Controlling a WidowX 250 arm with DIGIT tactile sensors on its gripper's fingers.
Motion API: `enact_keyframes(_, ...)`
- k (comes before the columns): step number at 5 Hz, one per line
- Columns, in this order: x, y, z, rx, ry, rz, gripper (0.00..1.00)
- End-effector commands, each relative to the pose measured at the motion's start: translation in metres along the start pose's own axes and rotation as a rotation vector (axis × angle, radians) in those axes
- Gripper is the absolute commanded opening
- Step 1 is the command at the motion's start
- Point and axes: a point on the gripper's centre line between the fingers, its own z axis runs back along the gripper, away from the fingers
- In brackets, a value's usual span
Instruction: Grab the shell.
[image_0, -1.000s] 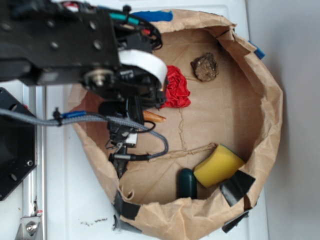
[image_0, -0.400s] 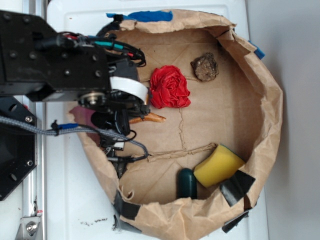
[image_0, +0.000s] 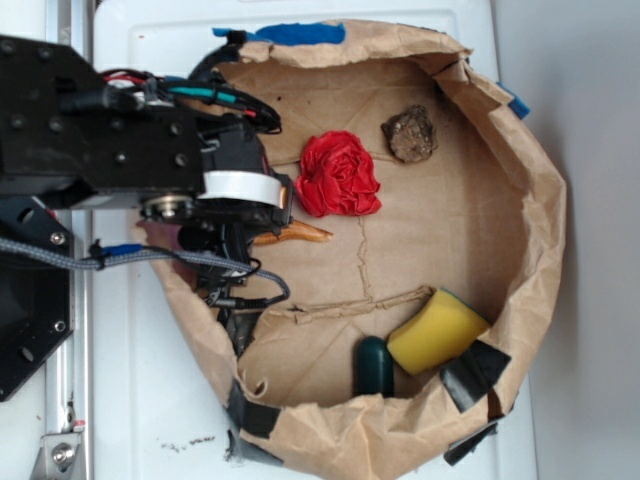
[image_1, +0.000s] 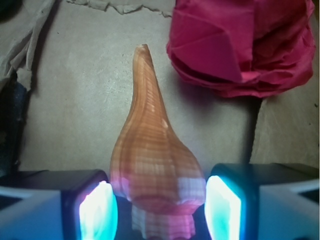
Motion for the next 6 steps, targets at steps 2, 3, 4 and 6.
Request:
enact_keyframes(2,0.009,0.002,0.006,0.018,-0.043,0.003,0.0)
enact_keyframes(3,0.011,0.003,0.016,0.027,-0.051,0.003,0.0)
enact_keyframes(4,0.015,0.011,0.064,-0.003,0.021,-0.013,0.0)
enact_keyframes(6,0.014,0.034,0.158,-0.013,0.139,0.035,0.0)
